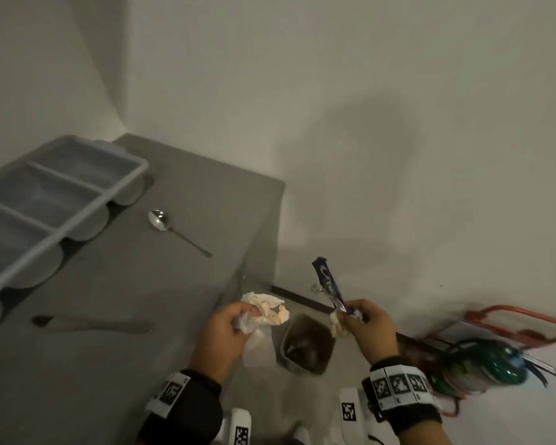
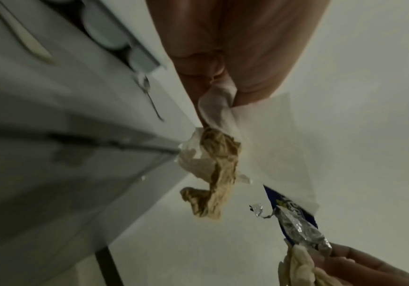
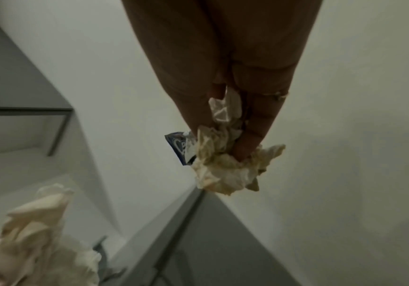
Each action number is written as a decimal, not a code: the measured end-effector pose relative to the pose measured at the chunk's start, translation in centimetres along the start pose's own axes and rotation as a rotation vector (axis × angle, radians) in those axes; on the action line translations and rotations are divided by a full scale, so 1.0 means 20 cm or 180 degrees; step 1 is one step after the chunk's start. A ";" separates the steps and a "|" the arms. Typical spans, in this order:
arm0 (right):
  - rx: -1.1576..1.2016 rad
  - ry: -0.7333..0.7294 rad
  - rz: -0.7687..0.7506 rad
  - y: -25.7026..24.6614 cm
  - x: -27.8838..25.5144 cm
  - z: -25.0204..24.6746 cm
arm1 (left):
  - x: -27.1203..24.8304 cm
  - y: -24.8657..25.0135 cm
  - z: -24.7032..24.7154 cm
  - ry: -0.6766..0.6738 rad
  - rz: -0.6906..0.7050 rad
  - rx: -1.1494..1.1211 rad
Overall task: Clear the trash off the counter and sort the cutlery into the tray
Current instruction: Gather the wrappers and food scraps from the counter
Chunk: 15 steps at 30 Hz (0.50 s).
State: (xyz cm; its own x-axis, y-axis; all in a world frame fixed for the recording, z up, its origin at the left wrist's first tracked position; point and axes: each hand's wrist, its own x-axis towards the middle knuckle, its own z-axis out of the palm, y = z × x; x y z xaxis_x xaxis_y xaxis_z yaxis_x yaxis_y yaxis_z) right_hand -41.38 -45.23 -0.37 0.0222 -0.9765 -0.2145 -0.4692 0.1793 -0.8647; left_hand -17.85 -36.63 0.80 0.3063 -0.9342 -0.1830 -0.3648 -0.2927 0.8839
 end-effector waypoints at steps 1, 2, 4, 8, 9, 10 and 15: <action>0.0017 0.0058 0.0077 0.07 0.04 -0.06 | 0.06 0.01 0.11 -0.0144 -0.0013 0.0047; 0.0010 0.0096 0.0164 0.14 0.08 -0.11 | 0.11 0.02 0.21 -0.0310 -0.0054 0.0085; -0.0094 0.0084 0.0373 0.26 0.14 -0.18 | 0.22 0.01 0.39 -0.0666 -0.0209 0.0175; -0.0092 0.0179 0.0726 0.47 0.24 -0.20 | 0.44 -0.08 0.69 -0.1119 -0.0469 0.0553; -0.0047 0.0236 0.0781 0.52 0.27 -0.19 | 0.50 -0.11 0.75 -0.1197 -0.0530 0.0630; -0.0025 0.0268 0.0862 0.57 0.31 -0.17 | 0.56 -0.16 0.82 -0.1293 -0.0632 0.0722; 0.0162 0.0302 0.1407 0.89 0.49 -0.01 | 0.86 -0.50 1.15 -0.1517 -0.0936 0.1095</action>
State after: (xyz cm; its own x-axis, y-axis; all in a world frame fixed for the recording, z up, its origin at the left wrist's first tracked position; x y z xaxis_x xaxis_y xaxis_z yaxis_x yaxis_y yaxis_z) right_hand -49.65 -51.65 -17.81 -0.2527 -0.8111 -0.5274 -0.3715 0.5847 -0.7212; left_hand -29.10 -54.55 -21.05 0.0417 -0.7702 -0.6365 -0.6098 -0.5242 0.5944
